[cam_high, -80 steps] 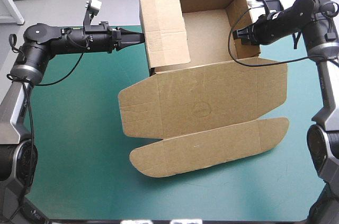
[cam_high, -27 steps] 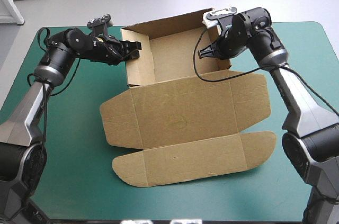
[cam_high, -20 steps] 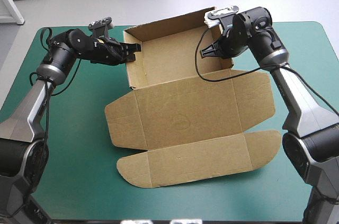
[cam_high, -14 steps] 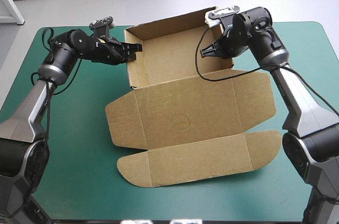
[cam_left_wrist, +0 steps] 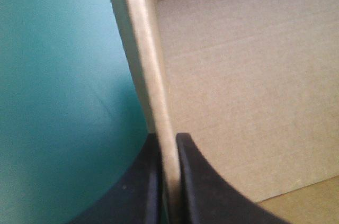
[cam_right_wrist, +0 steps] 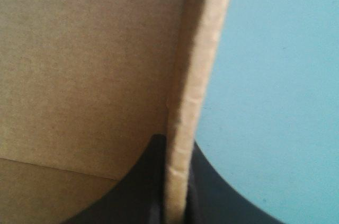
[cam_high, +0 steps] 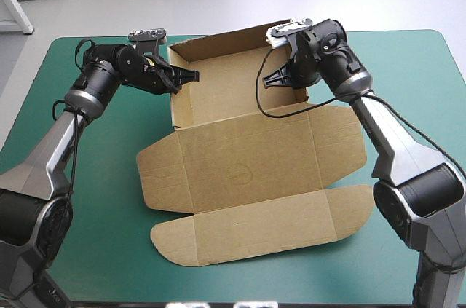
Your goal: Fold the box
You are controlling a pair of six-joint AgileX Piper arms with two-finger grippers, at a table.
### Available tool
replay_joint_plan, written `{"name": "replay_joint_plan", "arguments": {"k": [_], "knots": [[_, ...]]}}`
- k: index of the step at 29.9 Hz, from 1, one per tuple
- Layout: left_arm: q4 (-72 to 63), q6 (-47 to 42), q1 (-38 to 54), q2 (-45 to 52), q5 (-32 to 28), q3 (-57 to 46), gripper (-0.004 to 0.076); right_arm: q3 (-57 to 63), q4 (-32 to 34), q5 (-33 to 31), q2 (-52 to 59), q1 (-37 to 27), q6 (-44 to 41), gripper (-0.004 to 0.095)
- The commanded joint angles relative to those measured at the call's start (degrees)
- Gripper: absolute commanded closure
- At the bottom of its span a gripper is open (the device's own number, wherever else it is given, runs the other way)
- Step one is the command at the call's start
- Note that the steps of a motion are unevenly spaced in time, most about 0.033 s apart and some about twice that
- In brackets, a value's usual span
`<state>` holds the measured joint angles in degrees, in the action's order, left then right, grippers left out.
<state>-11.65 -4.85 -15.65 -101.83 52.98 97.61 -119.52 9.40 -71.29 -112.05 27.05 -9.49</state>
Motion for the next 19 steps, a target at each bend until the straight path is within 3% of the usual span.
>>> {"name": "replay_joint_plan", "arguments": {"k": [1,5,10,19], "knots": [[-2.35,0.18,-2.36,3.05,2.78,3.37,0.0732,-1.37,-8.64,-0.08,1.84,3.32,0.05,0.0911],[1.32,-0.88,-2.49,3.05,6.25,3.6,0.0732,-0.71,-9.4,-0.08,1.59,4.02,-1.98,0.0911],[1.73,-0.88,-2.62,3.05,6.38,3.88,0.0732,1.13,-13.18,-0.23,1.59,4.02,-2.89,0.0911],[2.06,1.44,-2.62,-0.07,7.92,3.88,0.0732,8.24,-12.68,-0.23,1.59,4.41,-3.74,0.0911]]}}
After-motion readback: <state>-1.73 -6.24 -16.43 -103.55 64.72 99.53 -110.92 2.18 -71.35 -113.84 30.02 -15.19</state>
